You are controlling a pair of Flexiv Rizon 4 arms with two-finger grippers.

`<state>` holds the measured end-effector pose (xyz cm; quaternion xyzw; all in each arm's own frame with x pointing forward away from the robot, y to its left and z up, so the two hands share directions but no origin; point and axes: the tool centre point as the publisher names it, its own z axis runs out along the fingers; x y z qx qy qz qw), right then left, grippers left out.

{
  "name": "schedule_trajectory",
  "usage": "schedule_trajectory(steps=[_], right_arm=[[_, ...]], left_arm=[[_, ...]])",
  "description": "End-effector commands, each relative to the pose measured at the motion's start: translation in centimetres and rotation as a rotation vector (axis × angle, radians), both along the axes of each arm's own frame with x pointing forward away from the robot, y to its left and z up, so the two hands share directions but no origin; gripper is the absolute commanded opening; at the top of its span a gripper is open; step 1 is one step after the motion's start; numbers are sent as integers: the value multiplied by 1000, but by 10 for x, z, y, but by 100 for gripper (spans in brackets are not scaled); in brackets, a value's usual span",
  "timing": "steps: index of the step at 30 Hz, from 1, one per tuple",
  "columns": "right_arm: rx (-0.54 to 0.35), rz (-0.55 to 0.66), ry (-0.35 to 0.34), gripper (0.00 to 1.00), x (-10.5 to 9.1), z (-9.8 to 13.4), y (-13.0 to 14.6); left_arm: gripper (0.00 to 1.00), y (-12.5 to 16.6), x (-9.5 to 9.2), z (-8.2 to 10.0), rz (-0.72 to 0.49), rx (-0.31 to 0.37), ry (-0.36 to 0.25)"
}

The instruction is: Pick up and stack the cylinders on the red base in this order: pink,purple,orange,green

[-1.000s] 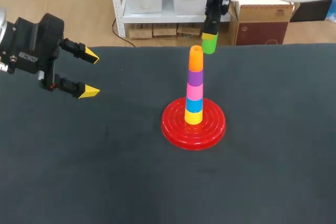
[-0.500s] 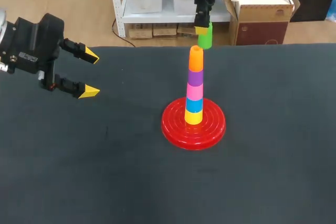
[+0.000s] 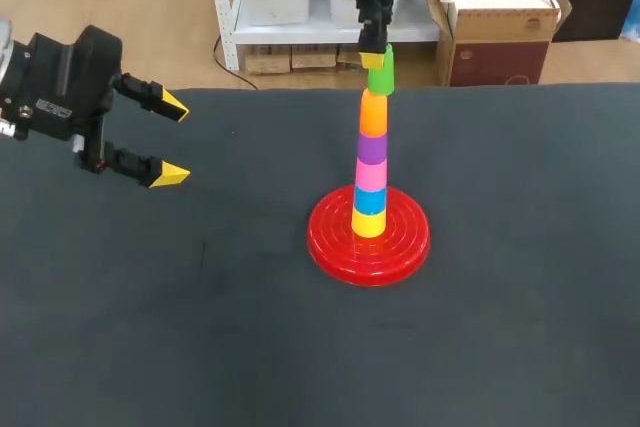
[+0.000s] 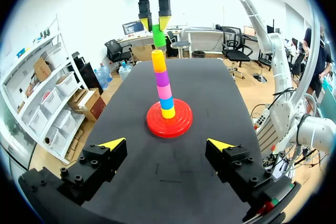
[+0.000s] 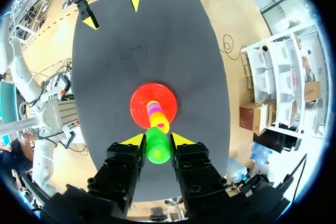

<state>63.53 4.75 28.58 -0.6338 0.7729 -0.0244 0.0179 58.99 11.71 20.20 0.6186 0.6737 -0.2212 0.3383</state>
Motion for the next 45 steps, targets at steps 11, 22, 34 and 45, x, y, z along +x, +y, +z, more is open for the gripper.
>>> schedule_trajectory(steps=[11, 22, 34, 45], right_arm=[[-11, 1, 24, 0, 4, -8, 2], [-6, 5, 32, 0, 5, -15, 3], [-18, 10, 46, 0, 7, -22, 7], [-27, -11, 82, 0, 4, -34, 3]], left_arm=[[100, 1, 0, -1, -1, -2, -3], [100, 1, 0, -1, -1, -2, -3], [100, 1, 0, -1, -1, -2, -3], [100, 1, 0, -1, -1, -2, -3]])
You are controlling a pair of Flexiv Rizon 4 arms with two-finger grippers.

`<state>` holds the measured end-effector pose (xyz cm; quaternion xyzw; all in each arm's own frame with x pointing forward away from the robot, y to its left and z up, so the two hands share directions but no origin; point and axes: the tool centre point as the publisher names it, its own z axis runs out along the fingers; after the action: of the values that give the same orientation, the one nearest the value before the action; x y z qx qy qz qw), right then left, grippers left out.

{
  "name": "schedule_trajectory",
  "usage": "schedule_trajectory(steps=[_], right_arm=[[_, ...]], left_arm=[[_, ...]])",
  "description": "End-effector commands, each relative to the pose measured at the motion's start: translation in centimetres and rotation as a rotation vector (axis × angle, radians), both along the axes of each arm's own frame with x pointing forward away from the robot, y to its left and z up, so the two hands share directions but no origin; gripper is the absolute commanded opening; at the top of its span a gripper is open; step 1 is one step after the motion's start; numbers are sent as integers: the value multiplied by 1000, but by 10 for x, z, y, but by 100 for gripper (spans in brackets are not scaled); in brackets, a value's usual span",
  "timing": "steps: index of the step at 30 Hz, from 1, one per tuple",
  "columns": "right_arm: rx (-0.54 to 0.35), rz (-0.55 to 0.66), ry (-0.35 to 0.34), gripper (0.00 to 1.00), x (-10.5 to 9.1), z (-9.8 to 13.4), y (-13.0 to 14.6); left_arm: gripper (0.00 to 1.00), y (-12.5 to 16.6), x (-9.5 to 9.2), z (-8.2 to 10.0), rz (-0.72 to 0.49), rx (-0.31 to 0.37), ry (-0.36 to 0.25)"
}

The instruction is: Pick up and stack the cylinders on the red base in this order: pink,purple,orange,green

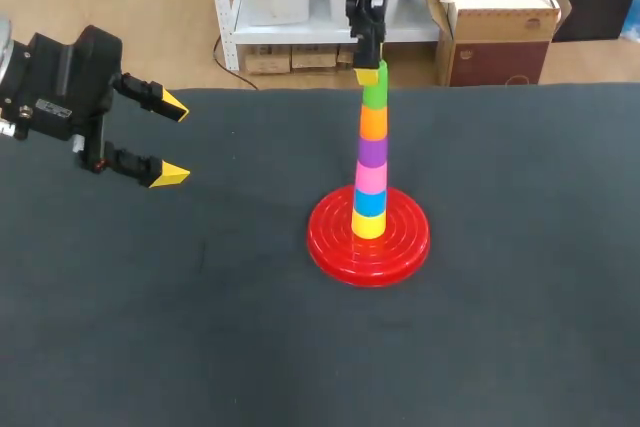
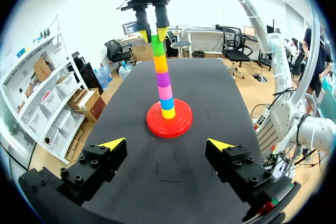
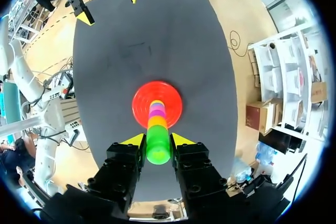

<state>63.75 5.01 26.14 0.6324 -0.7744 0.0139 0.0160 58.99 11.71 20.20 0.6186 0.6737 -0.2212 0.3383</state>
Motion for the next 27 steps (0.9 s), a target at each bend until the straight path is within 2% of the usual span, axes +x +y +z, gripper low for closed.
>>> schedule_trajectory(steps=[1, 4, 6, 7, 8, 16, 20, 21, 27], right_arm=[[0, -8, 22, 0, 2, -11, 0], [10, -7, 30, 0, 1, -10, 2], [22, 16, 7, 0, -2, -1, 5], [26, 29, -8, 41, -3, 6, 7], [32, 38, -22, 100, -4, 12, 8], [90, 58, -151, 100, -15, 61, 3], [98, 40, -191, 100, -20, 68, -4], [57, 67, -187, 100, -22, 69, -4], [57, 67, -187, 100, -22, 69, -4]], left_arm=[[100, 1, 0, -1, -1, -2, -3], [100, 1, 0, -1, -1, -2, -3], [100, 1, 0, -1, -1, -2, -3], [100, 1, 0, -1, -1, -2, -3], [100, 1, 0, -1, -1, -2, -3], [100, 1, 0, -1, -1, -2, -3], [100, 1, 0, -1, -1, -2, -3], [100, 1, 0, -1, -1, -2, -3], [100, 1, 0, -1, -1, -2, -3]])
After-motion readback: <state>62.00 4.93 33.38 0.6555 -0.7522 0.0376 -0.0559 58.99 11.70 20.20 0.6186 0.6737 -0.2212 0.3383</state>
